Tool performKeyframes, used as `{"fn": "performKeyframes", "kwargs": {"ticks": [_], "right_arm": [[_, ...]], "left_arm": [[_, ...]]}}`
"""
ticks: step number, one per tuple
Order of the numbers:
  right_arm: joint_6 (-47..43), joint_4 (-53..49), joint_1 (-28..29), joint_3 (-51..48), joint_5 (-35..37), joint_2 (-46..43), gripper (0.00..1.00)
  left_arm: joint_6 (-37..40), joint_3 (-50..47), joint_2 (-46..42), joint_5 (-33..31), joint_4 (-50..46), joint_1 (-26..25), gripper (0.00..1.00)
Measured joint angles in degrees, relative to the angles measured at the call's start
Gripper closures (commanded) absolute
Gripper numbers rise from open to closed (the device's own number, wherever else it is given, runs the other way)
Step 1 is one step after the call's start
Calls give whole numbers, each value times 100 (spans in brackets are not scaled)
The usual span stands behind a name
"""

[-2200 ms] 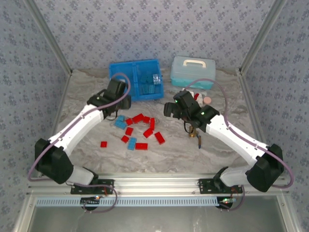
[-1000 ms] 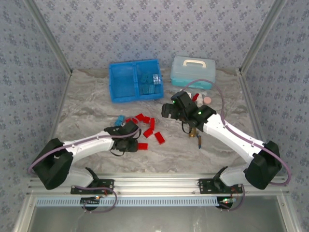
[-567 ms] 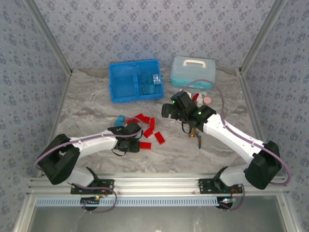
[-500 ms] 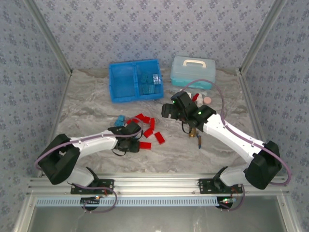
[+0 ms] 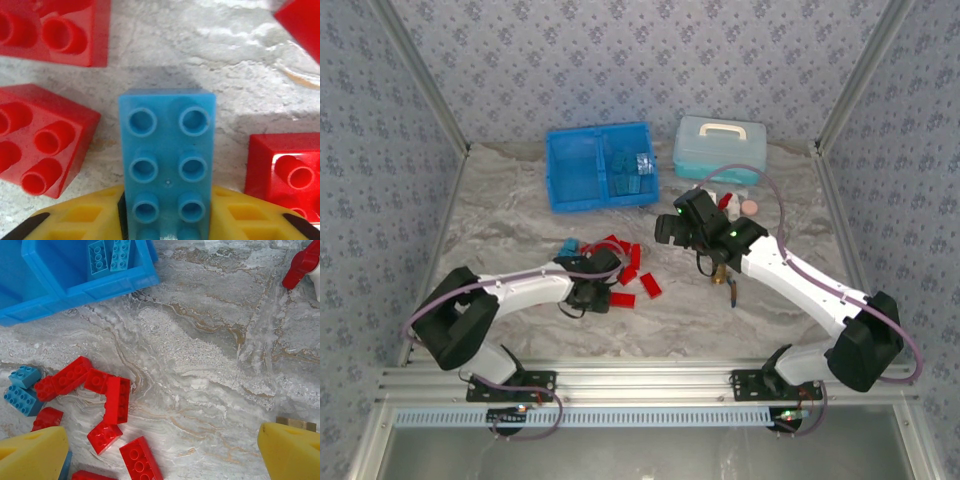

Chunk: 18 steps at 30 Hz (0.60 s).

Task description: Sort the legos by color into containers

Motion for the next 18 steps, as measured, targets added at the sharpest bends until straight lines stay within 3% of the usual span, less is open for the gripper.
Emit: {"fn": "performKeyframes", "kwargs": {"ticks": [10, 14, 18], "right_arm": [[0, 0, 0, 0, 0, 0, 0], [0, 2, 0, 0, 0, 0, 0], [0, 22, 0, 0, -2, 0, 0]], "left_arm": [[31, 179, -334, -131, -11, 9, 69], [164, 879, -658, -400, -144, 48, 69], [426, 1878, -518, -568, 7, 417, 69]]}}
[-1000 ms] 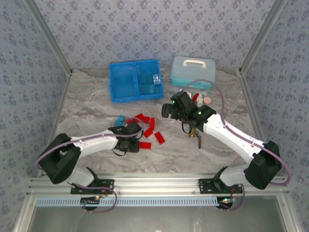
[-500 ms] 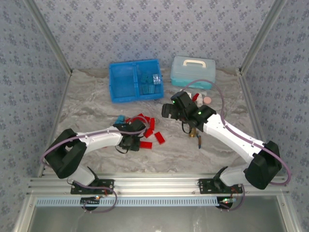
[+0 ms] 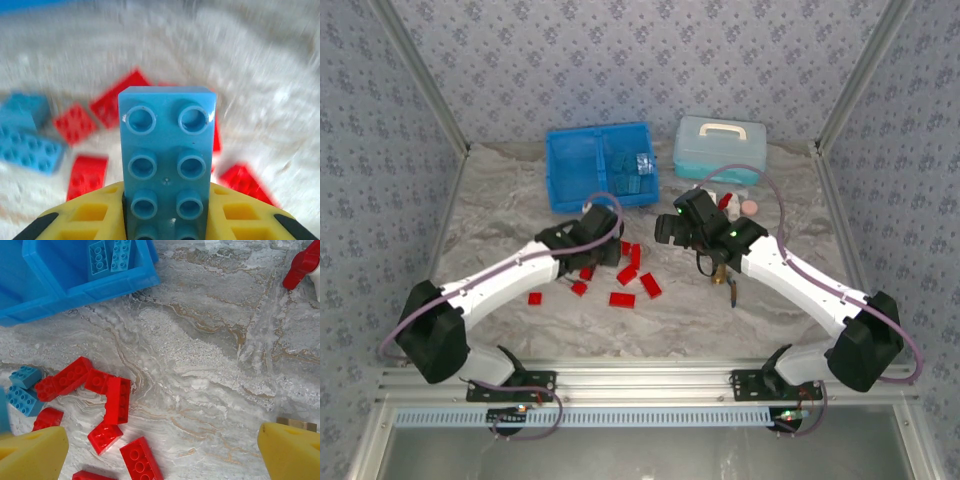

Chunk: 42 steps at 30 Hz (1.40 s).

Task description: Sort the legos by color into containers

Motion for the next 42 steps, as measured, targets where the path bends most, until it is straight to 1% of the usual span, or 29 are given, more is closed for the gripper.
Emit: {"fn": "performKeyframes", "kwargs": {"ticks": [3, 7, 14, 20, 22, 25, 29, 35, 37, 39, 42], "right_arm": [[-2, 11, 0, 0, -2, 0, 0], [-28, 46, 0, 0, -24, 0, 0], [-136, 203, -15, 0, -66, -2, 0], [-173, 199, -120, 0, -70, -35, 0], [-177, 199, -144, 0, -72, -55, 0], [-181, 199, -146, 0, -90, -68, 0], [-201, 238, -146, 0, -199, -111, 0], [-216, 304, -140, 0, -315, -142, 0], [-219, 308, -140, 0, -323, -142, 0], [-216, 313, -138, 0, -323, -142, 0], [-219, 328, -122, 0, -321, -149, 0]], "left_arm": [[210, 826, 522, -11, 140, 387, 69], [501, 2240, 1681, 35, 225, 782, 69], [820, 4579, 3580, 166, 39, 1143, 71], [955, 6791, 5233, 208, -472, 1377, 70], [973, 7447, 5746, 212, -671, 1445, 70], [994, 8179, 6363, 269, -881, 1513, 69], [1021, 8319, 6719, 365, -999, 1513, 65], [1014, 8319, 6872, 446, -1198, 1478, 53], [1005, 8327, 6872, 446, -1198, 1478, 46], [1001, 8330, 6872, 446, -1200, 1475, 44], [1016, 8330, 6852, 446, -1200, 1467, 44]]}}
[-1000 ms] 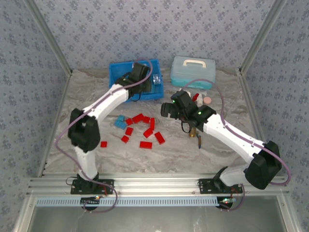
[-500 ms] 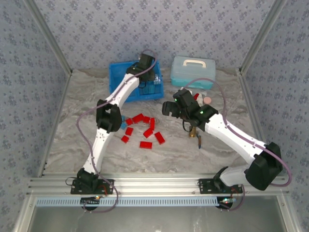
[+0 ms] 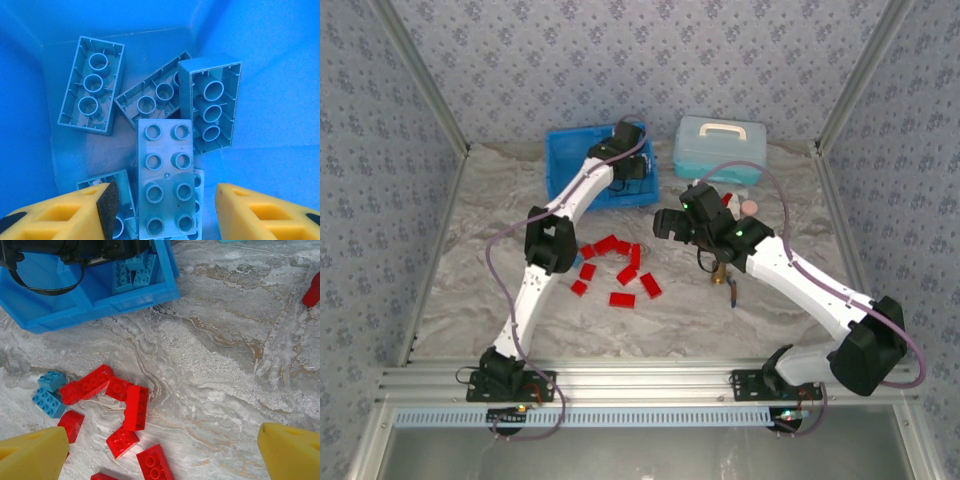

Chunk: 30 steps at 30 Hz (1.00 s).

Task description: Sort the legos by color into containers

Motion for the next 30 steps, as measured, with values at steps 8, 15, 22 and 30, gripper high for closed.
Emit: {"fn": "performKeyframes", "kwargs": {"ticks": [8, 15, 22, 30], "right_arm": [[-166, 111, 0, 0, 2, -122, 0], [-240, 162, -2, -2, 4, -175, 0], [-243, 238, -9, -2, 4, -177, 0], [-238, 282, -70, -2, -4, -175, 0]], "left_arm": [[111, -404, -1019, -4, -155, -125, 44], [278, -2992, -3912, -96, 448, -273, 44], [-11, -5908, -6087, -490, 955, -240, 44], [-1163, -8623, -6712, -428, 1064, 48, 44]]}}
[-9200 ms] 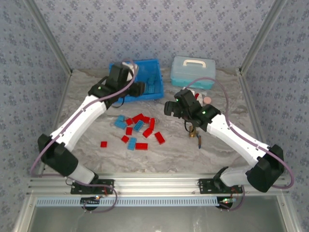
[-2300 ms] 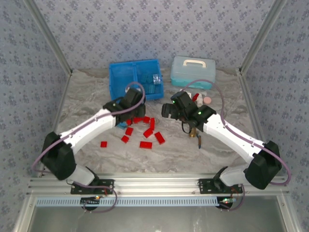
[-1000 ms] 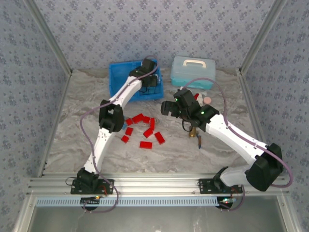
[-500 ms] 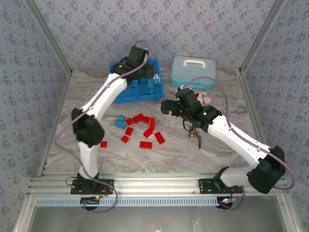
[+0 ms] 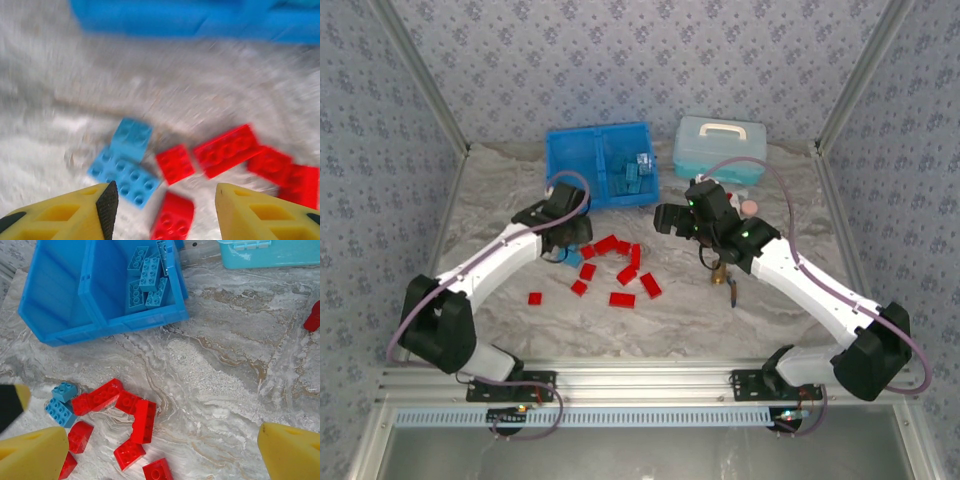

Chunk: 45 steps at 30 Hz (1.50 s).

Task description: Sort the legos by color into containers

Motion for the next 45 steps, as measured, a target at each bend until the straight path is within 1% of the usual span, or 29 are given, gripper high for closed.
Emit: {"fn": "performKeyframes", "kwargs": {"ticks": [3, 5, 10, 16, 30, 35, 40, 45], "right_arm": [[0, 2, -2, 0, -24, 22, 0], [2, 2, -2, 0, -42, 31, 0], [4, -7, -2, 0, -42, 33, 0], [2, -11, -2, 0, -39, 31, 0], [4, -26, -2, 0, -39, 31, 0], [4, -28, -2, 0, -39, 31, 0], [2, -26, -2, 0, -37, 31, 0], [4, -26, -2, 0, -39, 31, 0]], "left_arm": [[-446, -557, 0, 221, 70, 275, 44], [-645, -726, 7, 334, 114, 396, 44], [-957, -743, 302, 662, 424, 481, 44], [-1191, -743, 708, 750, 533, 546, 44], [-1248, -629, 990, 776, 710, 649, 43], [-1246, -581, 1113, 815, 828, 675, 37], [-1244, -599, 1172, 817, 776, 675, 41], [-1244, -713, 1038, 811, 758, 675, 40]]}}
